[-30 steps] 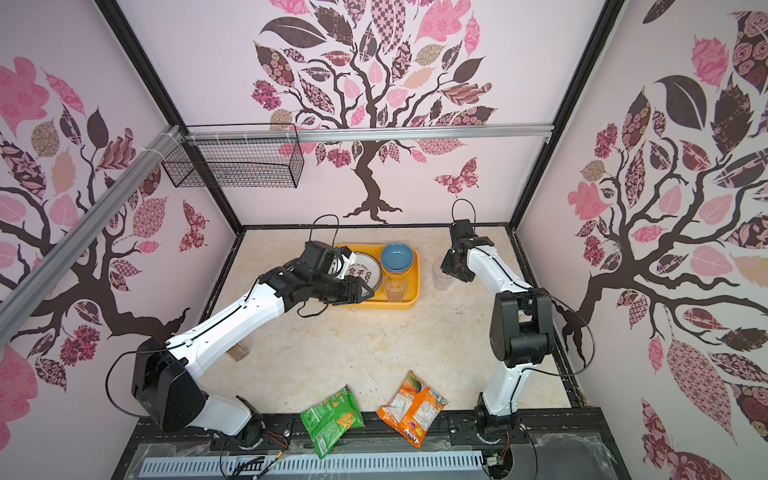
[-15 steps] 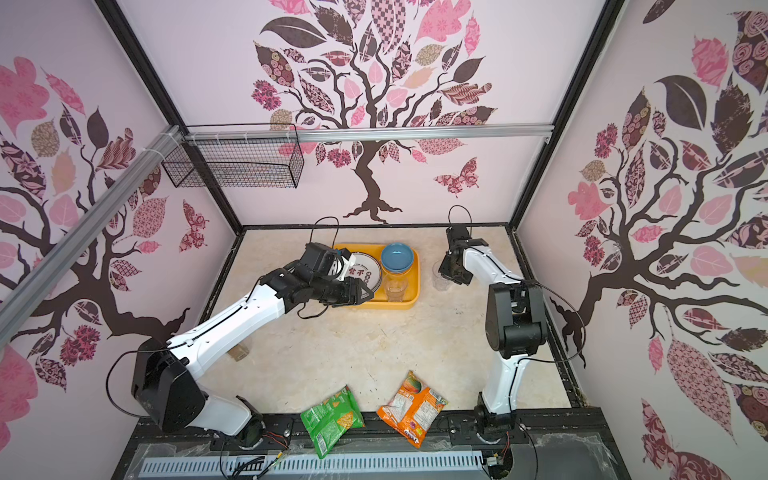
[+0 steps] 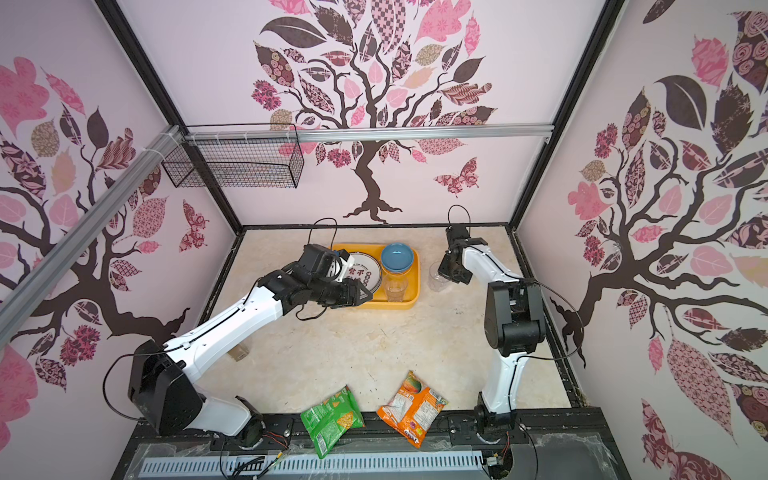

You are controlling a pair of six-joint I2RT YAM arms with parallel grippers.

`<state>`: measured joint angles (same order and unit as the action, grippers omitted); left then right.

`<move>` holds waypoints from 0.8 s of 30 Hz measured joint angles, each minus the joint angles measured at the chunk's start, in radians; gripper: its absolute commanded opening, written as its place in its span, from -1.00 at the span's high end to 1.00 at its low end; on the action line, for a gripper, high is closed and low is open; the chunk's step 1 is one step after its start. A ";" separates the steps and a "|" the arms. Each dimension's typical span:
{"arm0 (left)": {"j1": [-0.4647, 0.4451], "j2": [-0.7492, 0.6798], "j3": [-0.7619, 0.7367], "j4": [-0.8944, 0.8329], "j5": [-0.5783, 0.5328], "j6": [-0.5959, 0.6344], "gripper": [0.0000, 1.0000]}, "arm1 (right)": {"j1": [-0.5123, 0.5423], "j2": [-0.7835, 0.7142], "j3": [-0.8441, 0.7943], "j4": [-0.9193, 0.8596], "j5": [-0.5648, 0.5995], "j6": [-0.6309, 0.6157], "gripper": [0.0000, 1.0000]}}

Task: Place the mixed dishes into the plastic bin
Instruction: 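Move the right gripper to the second clear cup on the table, then pinch the second clear cup rim with the right gripper and lift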

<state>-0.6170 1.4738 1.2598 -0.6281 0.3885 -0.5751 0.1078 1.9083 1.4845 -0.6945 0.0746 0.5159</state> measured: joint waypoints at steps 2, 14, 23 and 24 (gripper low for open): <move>0.000 0.000 -0.001 0.000 0.000 0.000 -0.23 | 0.000 0.000 0.000 -0.001 0.000 0.000 0.98; 0.000 -0.002 -0.013 0.006 -0.003 -0.001 -0.23 | 0.000 0.000 0.001 -0.007 0.000 -0.008 1.00; 0.000 -0.024 -0.029 0.010 -0.006 -0.004 -0.23 | 0.000 -0.010 -0.002 -0.030 -0.001 -0.011 1.00; 0.000 -0.028 -0.032 0.011 -0.007 -0.004 -0.23 | 0.000 -0.018 -0.007 -0.032 -0.003 -0.012 1.00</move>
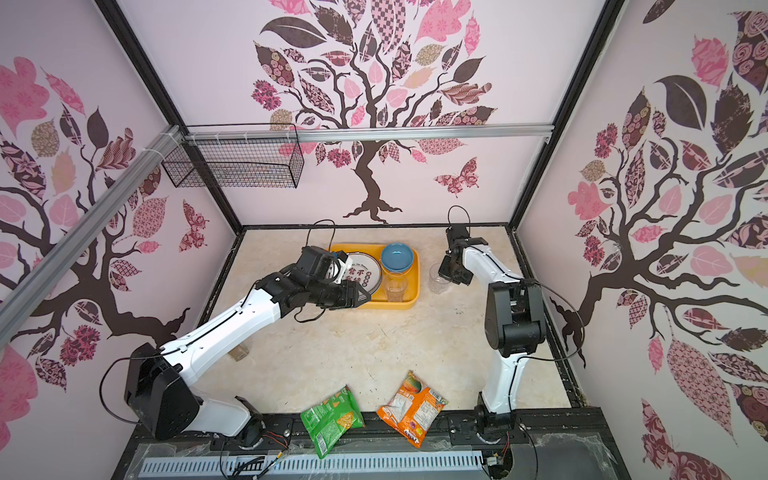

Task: Place the mixed dishes into the plastic bin
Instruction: 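Pinch the second clear cup rim with the right gripper and lift, then carry the clear cup over the bin and lower it beside the first cup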

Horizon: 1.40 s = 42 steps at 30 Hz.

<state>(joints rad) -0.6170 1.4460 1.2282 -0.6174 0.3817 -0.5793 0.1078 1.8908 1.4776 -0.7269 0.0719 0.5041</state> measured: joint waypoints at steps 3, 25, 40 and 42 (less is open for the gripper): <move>0.000 -0.010 -0.008 0.003 -0.003 -0.001 -0.23 | 0.000 -0.029 -0.012 -0.014 -0.007 -0.004 1.00; 0.063 -0.114 -0.110 0.006 -0.004 -0.023 -0.23 | 0.109 -0.180 -0.005 -0.116 0.004 -0.026 1.00; 0.111 -0.183 -0.169 0.006 -0.003 -0.032 -0.23 | 0.182 -0.240 0.085 -0.170 -0.007 -0.037 1.00; 0.112 -0.187 -0.174 0.006 -0.003 -0.034 -0.23 | 0.191 -0.240 0.095 -0.178 -0.012 -0.038 1.00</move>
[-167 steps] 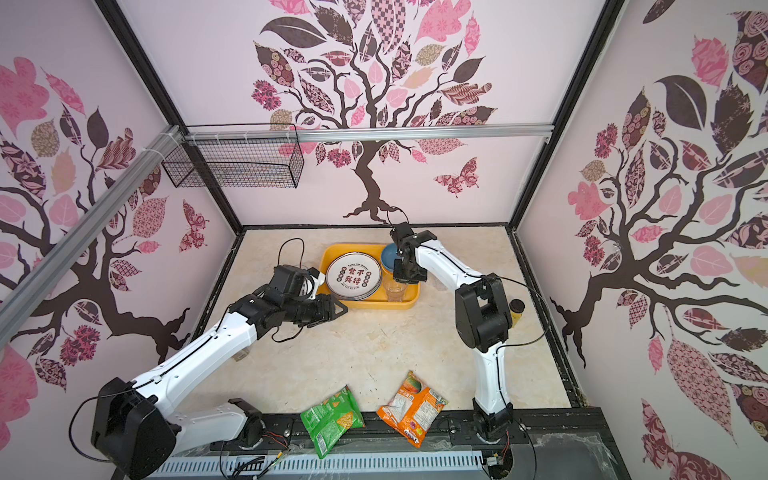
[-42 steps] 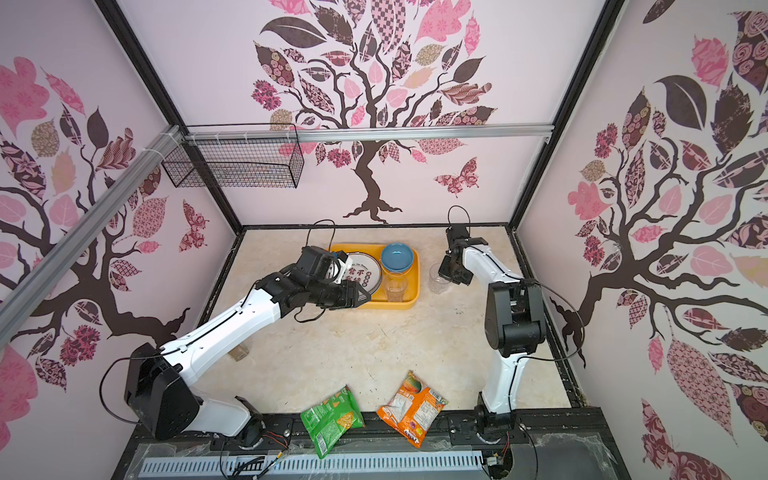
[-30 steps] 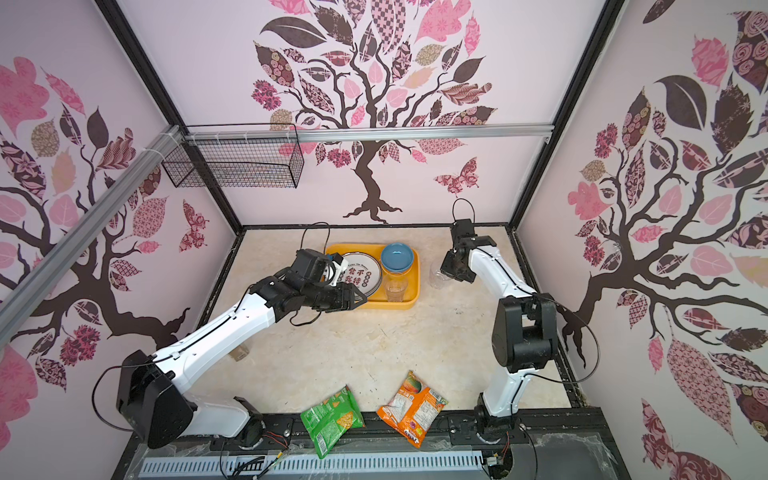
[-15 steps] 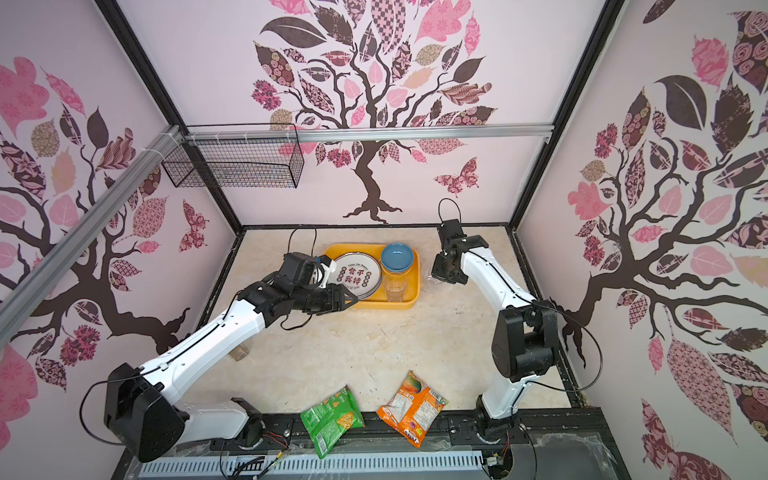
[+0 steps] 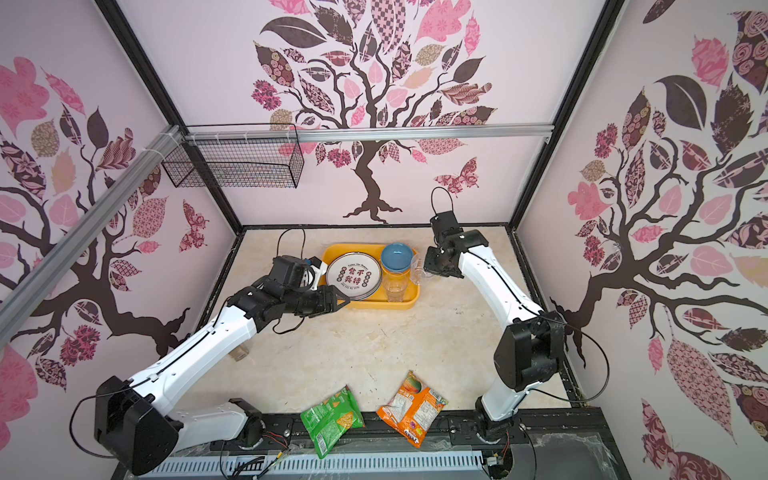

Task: Place the mixed dishes into the plastic bin
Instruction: 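Carry the clear cup over the bin and lower it beside the first cup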

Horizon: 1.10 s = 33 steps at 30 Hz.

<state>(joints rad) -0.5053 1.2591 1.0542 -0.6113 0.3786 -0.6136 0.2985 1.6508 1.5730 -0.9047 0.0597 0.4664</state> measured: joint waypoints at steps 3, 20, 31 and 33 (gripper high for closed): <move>0.002 -0.006 -0.006 0.000 0.000 -0.004 -0.23 | 0.017 0.000 0.026 -0.010 -0.004 -0.001 1.00; 0.011 -0.036 -0.022 -0.003 -0.004 -0.012 -0.23 | 0.129 0.104 0.137 -0.033 -0.011 -0.008 1.00; 0.014 -0.036 -0.028 -0.003 -0.008 -0.012 -0.23 | 0.140 0.164 0.144 -0.037 -0.012 -0.022 1.00; 0.014 -0.036 -0.034 -0.003 -0.008 -0.013 -0.23 | 0.140 0.172 0.145 -0.037 -0.012 -0.022 1.00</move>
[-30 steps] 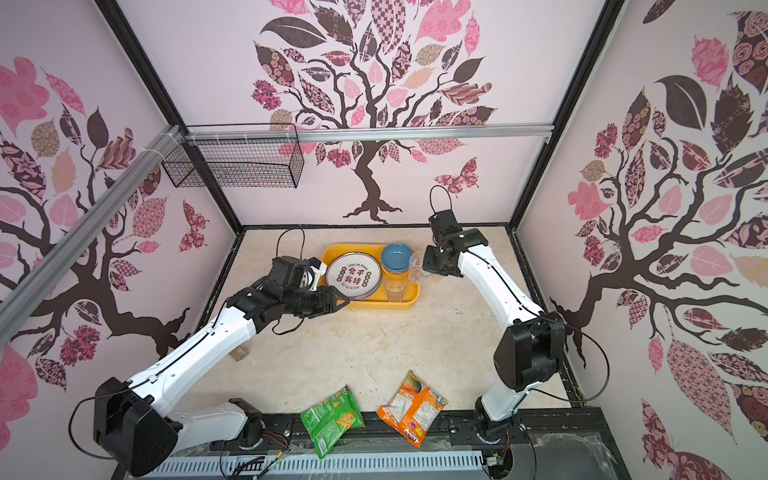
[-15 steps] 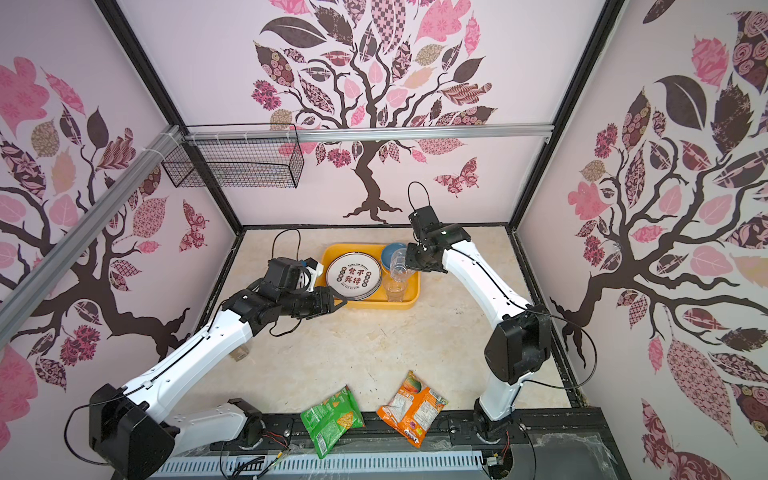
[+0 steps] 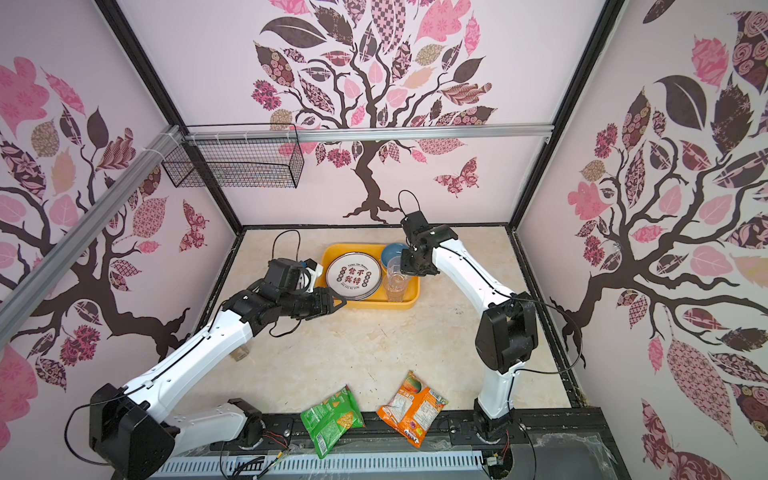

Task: Place the mixed dishes into the plastic bin
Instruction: 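Carry the clear cup over the bin and lower it beside the first cup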

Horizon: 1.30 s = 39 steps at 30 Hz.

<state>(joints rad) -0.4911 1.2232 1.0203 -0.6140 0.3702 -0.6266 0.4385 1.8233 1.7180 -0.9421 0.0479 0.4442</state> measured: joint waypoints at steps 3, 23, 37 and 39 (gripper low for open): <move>0.000 0.000 -0.003 -0.001 -0.001 -0.002 -0.23 | 0.000 0.008 0.008 -0.001 0.000 0.000 1.00; 0.004 -0.002 -0.021 0.000 -0.003 -0.002 -0.23 | 0.005 0.053 0.043 0.004 -0.001 0.000 1.00; 0.007 -0.002 -0.024 0.002 -0.003 -0.002 -0.23 | 0.006 0.071 0.029 0.011 0.000 -0.001 1.00; 0.007 -0.002 -0.027 0.003 -0.003 -0.002 -0.23 | 0.005 0.075 0.027 0.012 0.000 -0.001 1.00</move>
<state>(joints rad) -0.4839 1.2217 0.9936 -0.6113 0.3672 -0.6289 0.4438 1.8984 1.7454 -0.9302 0.0479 0.4431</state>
